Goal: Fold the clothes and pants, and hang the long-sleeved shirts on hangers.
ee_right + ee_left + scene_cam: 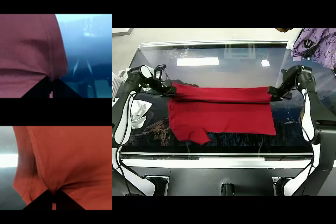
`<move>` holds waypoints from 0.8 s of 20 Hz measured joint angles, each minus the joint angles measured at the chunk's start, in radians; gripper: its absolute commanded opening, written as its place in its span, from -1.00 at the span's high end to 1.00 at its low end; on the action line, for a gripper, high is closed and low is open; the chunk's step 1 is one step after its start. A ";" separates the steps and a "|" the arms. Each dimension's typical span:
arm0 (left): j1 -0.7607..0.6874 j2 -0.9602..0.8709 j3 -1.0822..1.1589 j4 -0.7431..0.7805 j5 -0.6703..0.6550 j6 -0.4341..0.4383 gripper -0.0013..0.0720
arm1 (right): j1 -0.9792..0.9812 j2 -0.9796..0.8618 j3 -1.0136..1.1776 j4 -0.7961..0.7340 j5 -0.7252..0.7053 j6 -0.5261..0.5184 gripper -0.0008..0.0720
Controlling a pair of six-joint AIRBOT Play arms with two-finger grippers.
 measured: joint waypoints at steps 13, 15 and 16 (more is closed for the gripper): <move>0.130 0.129 -0.040 -0.028 -0.103 -0.082 -0.54 | -0.121 0.113 -0.044 0.108 -0.041 -0.105 -0.16; 0.211 0.246 -0.212 -0.075 -0.099 -0.097 -0.54 | -0.203 0.180 -0.137 0.171 -0.040 -0.146 -0.16; 0.249 0.319 -0.330 -0.121 -0.087 -0.097 -0.54 | -0.242 0.217 -0.202 0.202 -0.039 -0.166 -0.16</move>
